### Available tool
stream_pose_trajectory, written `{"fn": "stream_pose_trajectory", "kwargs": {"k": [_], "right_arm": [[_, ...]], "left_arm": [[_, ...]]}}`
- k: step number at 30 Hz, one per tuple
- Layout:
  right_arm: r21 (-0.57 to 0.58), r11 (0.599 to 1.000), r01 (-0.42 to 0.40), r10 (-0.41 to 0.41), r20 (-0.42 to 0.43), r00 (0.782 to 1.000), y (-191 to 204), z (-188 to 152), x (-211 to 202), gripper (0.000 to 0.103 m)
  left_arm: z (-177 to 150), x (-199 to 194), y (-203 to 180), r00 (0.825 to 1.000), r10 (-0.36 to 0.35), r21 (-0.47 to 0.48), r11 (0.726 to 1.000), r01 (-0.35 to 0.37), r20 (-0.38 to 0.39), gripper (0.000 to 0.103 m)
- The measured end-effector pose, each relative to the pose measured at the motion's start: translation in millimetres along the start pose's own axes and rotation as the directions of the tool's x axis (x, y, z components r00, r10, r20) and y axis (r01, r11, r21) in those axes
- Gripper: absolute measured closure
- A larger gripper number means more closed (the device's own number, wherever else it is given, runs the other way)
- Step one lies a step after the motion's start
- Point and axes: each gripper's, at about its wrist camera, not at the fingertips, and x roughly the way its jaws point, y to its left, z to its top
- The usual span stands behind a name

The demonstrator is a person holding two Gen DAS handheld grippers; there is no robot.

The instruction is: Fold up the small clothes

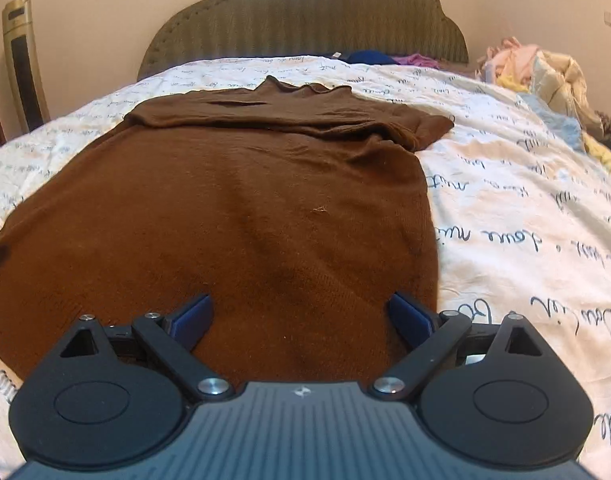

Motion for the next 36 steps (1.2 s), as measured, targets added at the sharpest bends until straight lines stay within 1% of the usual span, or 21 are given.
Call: {"fn": "stream_pose_trajectory", "kwargs": {"k": [2, 4, 6, 9, 12, 13, 14, 15, 16, 17, 18, 20, 22, 23, 26, 28, 30, 31, 32, 34, 36], "right_arm": [[-0.009, 1.0, -0.005, 0.005, 0.0, 1.0, -0.1, -0.4, -0.8, 0.006], [-0.02, 1.0, -0.008, 0.008, 0.003, 1.0, 0.6, -2.1, -0.7, 0.006], [-0.02, 1.0, -0.014, 0.015, 0.009, 1.0, -0.7, -3.4, -0.6, 0.006], [-0.019, 1.0, -0.021, 0.021, 0.015, 1.0, -2.2, -3.8, 2.2, 0.004], [-0.019, 0.999, -0.025, 0.025, 0.003, 1.0, -2.4, -0.8, 1.0, 0.004], [-0.012, 0.999, -0.03, 0.03, -0.006, 1.0, -3.6, 1.5, -2.8, 0.004], [0.008, 0.999, -0.034, 0.034, -0.01, 0.999, -6.7, 3.9, -9.7, 0.004], [0.042, 0.998, -0.044, 0.044, 0.001, 0.999, -12.6, 4.4, -18.6, 0.004], [0.084, 0.995, -0.06, 0.058, 0.017, 0.998, -21.2, 3.3, -28.2, 0.004], [0.14, 0.987, -0.08, 0.079, 0.019, 0.997, -32.8, 1.2, -36.7, 0.004], [0.206, 0.973, -0.099, 0.102, -0.002, 0.995, -46.0, -1.5, -41.7, 0.004], [0.35, 0.928, -0.132, 0.162, -0.06, 0.985, -72.2, -9.7, -44.6, 0.004], [0.445, 0.874, -0.196, 0.241, -0.046, 0.969, -90.3, -16.9, -49.8, 0.004], [0.481, 0.847, -0.226, 0.279, -0.041, 0.959, -96.3, -17.9, -51.0, 0.004], [0.569, 0.771, -0.286, 0.373, -0.039, 0.927, -103.9, -16.2, -45.7, 0.003], [0.597, 0.731, -0.33, 0.433, -0.031, 0.901, -102.0, -14.8, -39.1, 0.003], [0.593, 0.729, -0.343, 0.45, -0.037, 0.892, -95.9, -11.7, -35.3, 0.004], [0.589, 0.728, -0.35, 0.458, -0.039, 0.888, -94.5, -10.2, -33.9, 0.004], [0.588, 0.727, -0.355, 0.467, -0.044, 0.883, -93.8, -9.5, -32.3, 0.009], [0.586, 0.736, -0.34, 0.466, -0.074, 0.882, -94.3, -8.6, -30.4, 0.024], [0.606, 0.719, -0.341, 0.484, -0.085, 0.871, -100.5, -10.9, -29.0, 0.063]], "left_arm": [[0.9, 1.3, 1.3, 0.998, 0.055, 0.02, 0.998, -0.055, -0.005, 0.095], [0.9, -7.9, -0.5, 0.996, 0.087, 0.038, 0.995, -0.087, 0.027, 0.095], [1.1, -18.5, -5.0, 0.983, 0.166, 0.103, 0.98, -0.173, 0.077, 0.096], [-3.2, -13.1, 4.1, 0.972, 0.221, 0.158, 0.96, -0.232, 0.083, 0.093], [-7.9, -16.6, -11.6, 0.971, 0.214, 0.236, 0.943, -0.233, 0.104, 0.086], [-8.7, -20.7, -17.2, 0.972, 0.206, 0.251, 0.94, -0.23, 0.117, 0.077], [-9.7, -26.3, -20.0, 0.975, 0.187, 0.257, 0.943, -0.213, 0.122, 0.053], [-10.8, -32.0, -20.3, 0.978, 0.166, 0.253, 0.948, -0.194, 0.129, 0.025], [-11.8, -39.0, -19.1, 0.978, 0.149, 0.24, 0.954, -0.181, 0.147, 0.015], [-12.3, -44.6, -16.9, 0.978, 0.127, 0.221, 0.962, -0.163, 0.165, 0.008], [-10.6, -45.7, -14.8, 0.982, 0.098, 0.2, 0.971, -0.13, 0.161, 0.009], [-8.5, -39.4, -7.6, 0.995, 0.034, 0.127, 0.991, -0.046, 0.098, 0.009], [-8.5, -23.5, 3.6, 0.999, -0.045, 0.016, 0.999, 0.045, 0.01, 0.008], [-9.0, -16.2, 8.5, 0.996, -0.09, -0.035, 0.995, 0.089, -0.024, 0.008], [-8.5, -8.1, 11.4, 0.991, -0.134, -0.079, 0.988, 0.133, -0.011, 0.007], [-5.3, -5.4, 12.6, 0.988, -0.155, -0.101, 0.983, 0.153, -0.012, 0.017], [-2.7, -3.2, 13.9, 0.986, -0.165, -0.11, 0.981, 0.16, -0.04, 0.04], [-2.2, -2.2, 15.1, 0.986, -0.16, -0.109, 0.982, 0.153, -0.052, 0.047], [-2.4, -0.9, 16.5, 0.987, -0.15, -0.111, 0.983, 0.143, -0.063, 0.056], [-1.7, 1.8, 19.7, 0.987, -0.136, -0.11, 0.986, 0.126, -0.084, 0.062], [-1.1, -0.5, 19.9, 0.986, -0.134, -0.095, 0.988, 0.125, -0.095, 0.072]]}}
